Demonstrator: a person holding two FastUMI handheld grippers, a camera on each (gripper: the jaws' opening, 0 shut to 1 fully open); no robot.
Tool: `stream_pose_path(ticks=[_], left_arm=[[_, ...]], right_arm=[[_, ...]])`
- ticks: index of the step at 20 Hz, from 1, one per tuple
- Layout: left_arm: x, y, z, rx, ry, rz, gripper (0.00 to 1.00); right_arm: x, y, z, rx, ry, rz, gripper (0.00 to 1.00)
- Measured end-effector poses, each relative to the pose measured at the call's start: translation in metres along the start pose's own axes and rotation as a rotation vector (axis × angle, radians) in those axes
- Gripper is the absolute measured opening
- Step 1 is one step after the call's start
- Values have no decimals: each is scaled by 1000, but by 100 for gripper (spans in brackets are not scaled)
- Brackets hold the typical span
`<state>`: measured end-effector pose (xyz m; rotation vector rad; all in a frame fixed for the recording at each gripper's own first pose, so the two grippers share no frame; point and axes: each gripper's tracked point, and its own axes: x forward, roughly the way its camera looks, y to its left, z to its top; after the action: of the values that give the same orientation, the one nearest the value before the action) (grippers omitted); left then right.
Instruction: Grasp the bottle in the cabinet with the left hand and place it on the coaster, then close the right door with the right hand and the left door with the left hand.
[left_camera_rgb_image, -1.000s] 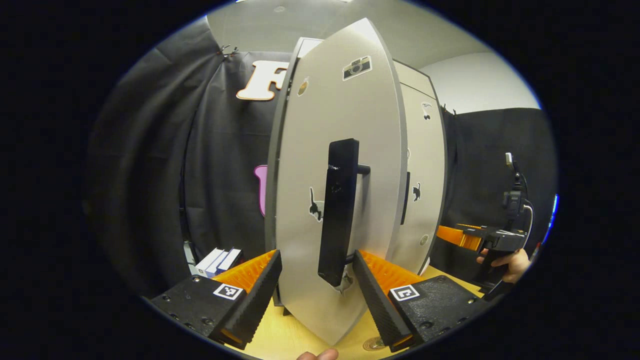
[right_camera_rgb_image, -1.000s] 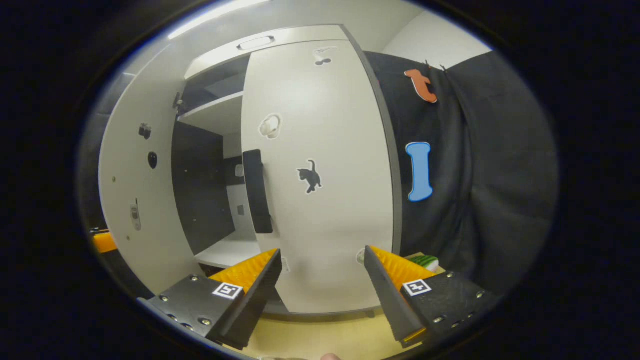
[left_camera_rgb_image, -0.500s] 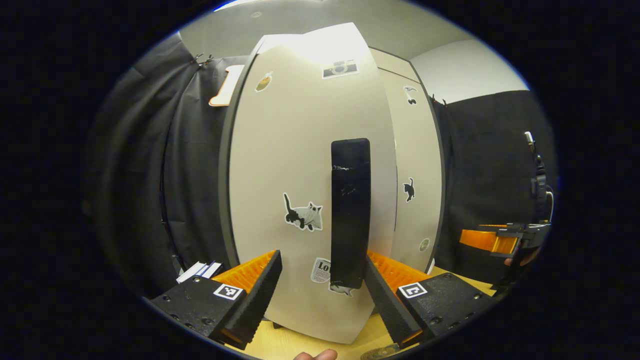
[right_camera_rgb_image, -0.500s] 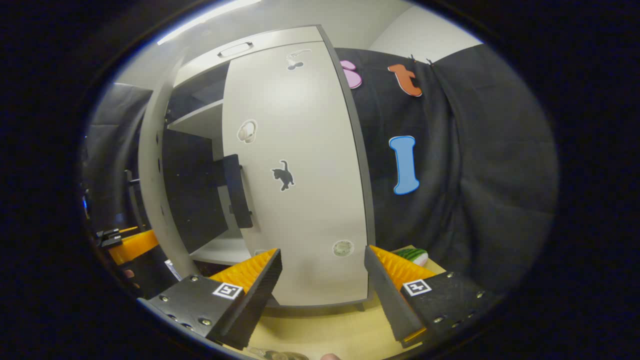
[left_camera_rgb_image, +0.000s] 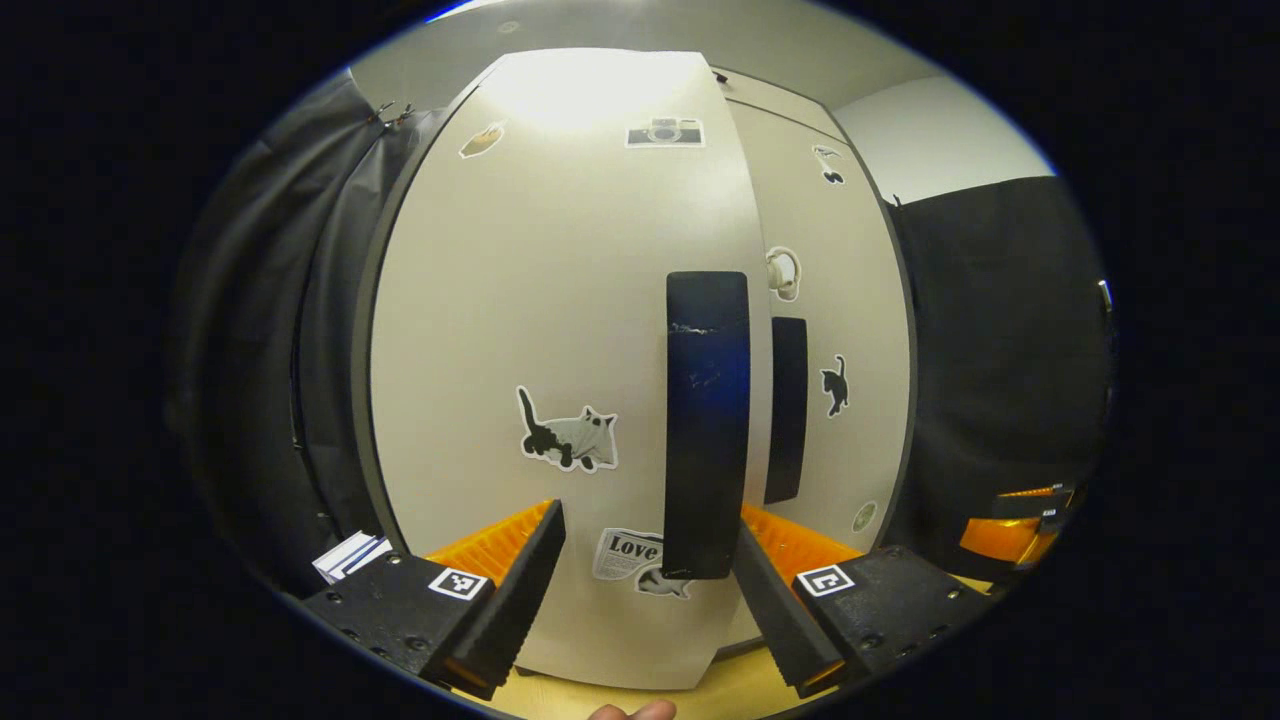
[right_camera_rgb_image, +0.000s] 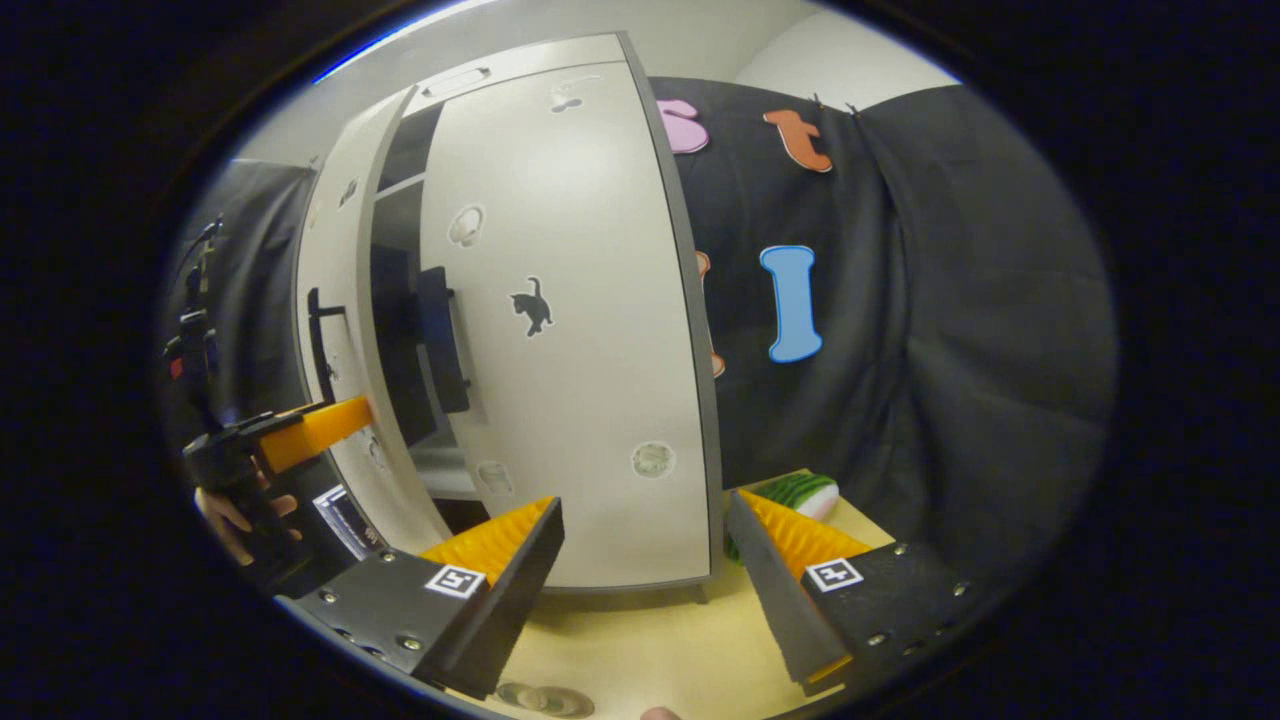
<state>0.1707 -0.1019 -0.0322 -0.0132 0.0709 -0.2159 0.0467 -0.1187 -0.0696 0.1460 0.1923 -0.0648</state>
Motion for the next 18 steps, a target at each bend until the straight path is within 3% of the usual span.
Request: stream_pose_path(ticks=[5,12,18], left_arm=[[26,1,-1,21,-9,66,97],[42,4,-4,63,-23,171,99],[49,6,-5,111,-8,207,97]], right_arm=[[-4,6,-9,-7,19,17,100],[-11,-5,-6,-25,13,-15,100],[-20,-16,-10,-30,31,-19,100]])
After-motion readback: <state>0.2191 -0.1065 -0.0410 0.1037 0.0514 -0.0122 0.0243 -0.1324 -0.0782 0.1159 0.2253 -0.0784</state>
